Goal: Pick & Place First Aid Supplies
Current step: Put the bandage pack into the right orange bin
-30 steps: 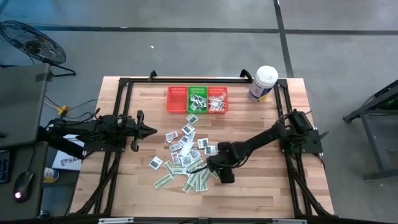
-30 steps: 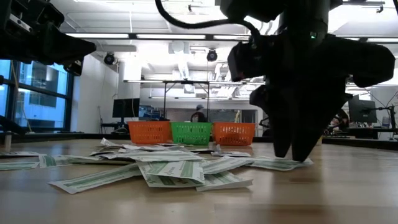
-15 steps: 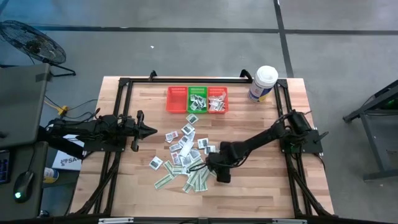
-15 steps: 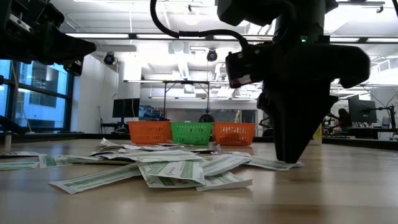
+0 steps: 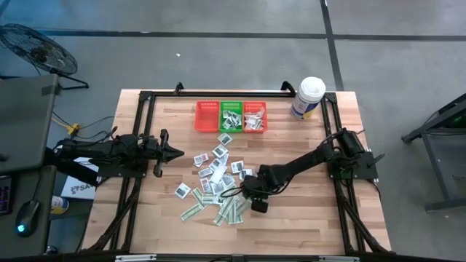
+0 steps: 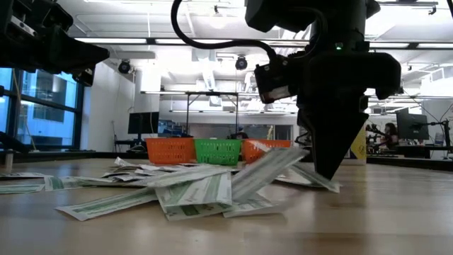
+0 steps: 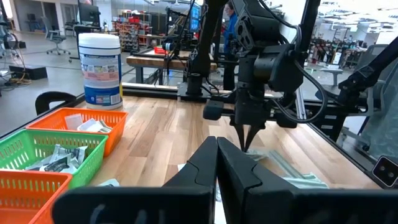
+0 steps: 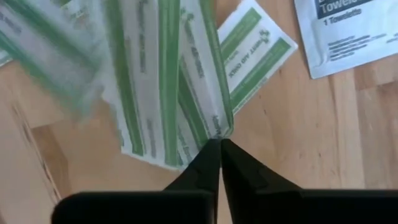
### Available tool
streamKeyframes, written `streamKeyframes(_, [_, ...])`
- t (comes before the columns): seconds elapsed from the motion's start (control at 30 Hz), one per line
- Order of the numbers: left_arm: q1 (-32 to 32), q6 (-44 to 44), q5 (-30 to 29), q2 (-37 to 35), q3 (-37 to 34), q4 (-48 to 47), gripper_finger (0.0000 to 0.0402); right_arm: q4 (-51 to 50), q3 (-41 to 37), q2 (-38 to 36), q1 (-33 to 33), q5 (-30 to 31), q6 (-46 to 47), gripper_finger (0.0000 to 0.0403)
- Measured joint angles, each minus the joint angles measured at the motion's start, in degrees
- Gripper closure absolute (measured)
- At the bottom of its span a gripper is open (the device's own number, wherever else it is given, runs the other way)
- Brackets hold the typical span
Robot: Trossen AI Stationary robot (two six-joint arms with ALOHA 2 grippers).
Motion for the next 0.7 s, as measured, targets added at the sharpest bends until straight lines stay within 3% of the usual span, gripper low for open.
streamKeyframes(0.17, [0.0,0.0,-0.01,0.01,0.0,0.01,0.04,1.37,-0.18,-0.64,-0.26,-1.91,0.08,0.0402])
streamKeyframes(0.33, [-0.01,0.0,-0.01,0.0,0.0,0.02,0.04,0.67,-0.32,-3.54,-0.13,-0.15,2.63,0.0402])
streamKeyframes(0.7, [-0.01,0.0,-0.01,-0.01,0.0,0.02,0.04,-1.01,-0.13,-8.13,-0.2,13.63,7.39,0.0402])
